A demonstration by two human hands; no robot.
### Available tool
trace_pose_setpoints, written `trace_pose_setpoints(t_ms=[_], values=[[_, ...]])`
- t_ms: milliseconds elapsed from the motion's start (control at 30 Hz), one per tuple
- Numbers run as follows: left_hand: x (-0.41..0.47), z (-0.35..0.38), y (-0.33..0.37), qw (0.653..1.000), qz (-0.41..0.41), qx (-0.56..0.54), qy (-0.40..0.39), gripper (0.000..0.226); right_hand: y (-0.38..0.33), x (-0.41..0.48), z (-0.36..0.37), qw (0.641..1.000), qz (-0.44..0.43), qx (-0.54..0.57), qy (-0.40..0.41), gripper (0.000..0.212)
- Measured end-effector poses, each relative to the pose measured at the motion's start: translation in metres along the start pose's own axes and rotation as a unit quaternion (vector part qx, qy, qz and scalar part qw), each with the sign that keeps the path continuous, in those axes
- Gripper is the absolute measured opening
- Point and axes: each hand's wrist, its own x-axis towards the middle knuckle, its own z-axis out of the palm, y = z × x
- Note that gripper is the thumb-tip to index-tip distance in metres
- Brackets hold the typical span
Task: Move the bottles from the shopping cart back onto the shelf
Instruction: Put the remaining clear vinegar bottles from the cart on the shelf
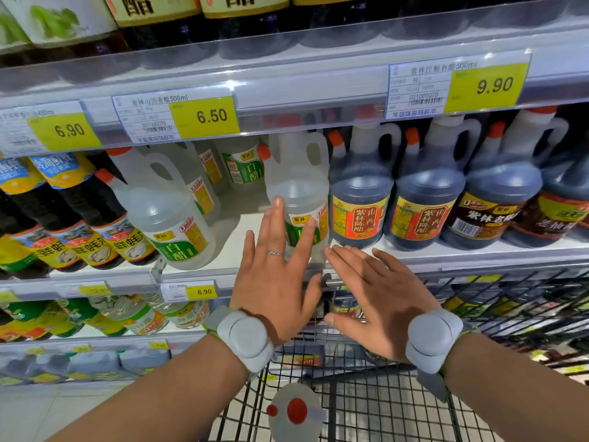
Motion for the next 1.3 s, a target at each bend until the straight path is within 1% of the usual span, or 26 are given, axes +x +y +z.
trace_pose_setpoints(t_ms=[200, 433, 733, 1000, 1100, 1300], values=[[0.002, 0.003, -0.005, 0.999, 0.020, -0.021, 0.014, 0.077, 0.000, 0.000, -0.001, 1.000, 0.001, 0.005, -0.001, 0.091], [0.007, 0.004, -0.009, 1.000, 0.019, -0.025, 0.002, 0.079, -0.001, 0.001, -0.001, 1.000, -0.001, -0.008, -0.005, 0.091], [0.010, 0.000, -0.011, 0.999, 0.022, -0.027, -0.015, 0.076, 0.000, 0.001, 0.000, 1.000, 0.001, -0.031, -0.003, 0.091], [0.006, -0.003, -0.021, 0.998, 0.045, -0.024, -0.020, 0.077, 0.001, 0.001, 0.003, 1.000, 0.019, -0.009, 0.014, 0.090], [-0.004, -0.001, -0.026, 0.998, 0.049, -0.014, -0.033, 0.081, 0.001, 0.001, 0.004, 1.000, 0.019, -0.013, 0.007, 0.091], [-0.029, -0.011, -0.025, 0.996, 0.044, 0.010, -0.080, 0.086, 0.001, 0.001, -0.002, 0.999, 0.022, 0.024, 0.009, 0.090]])
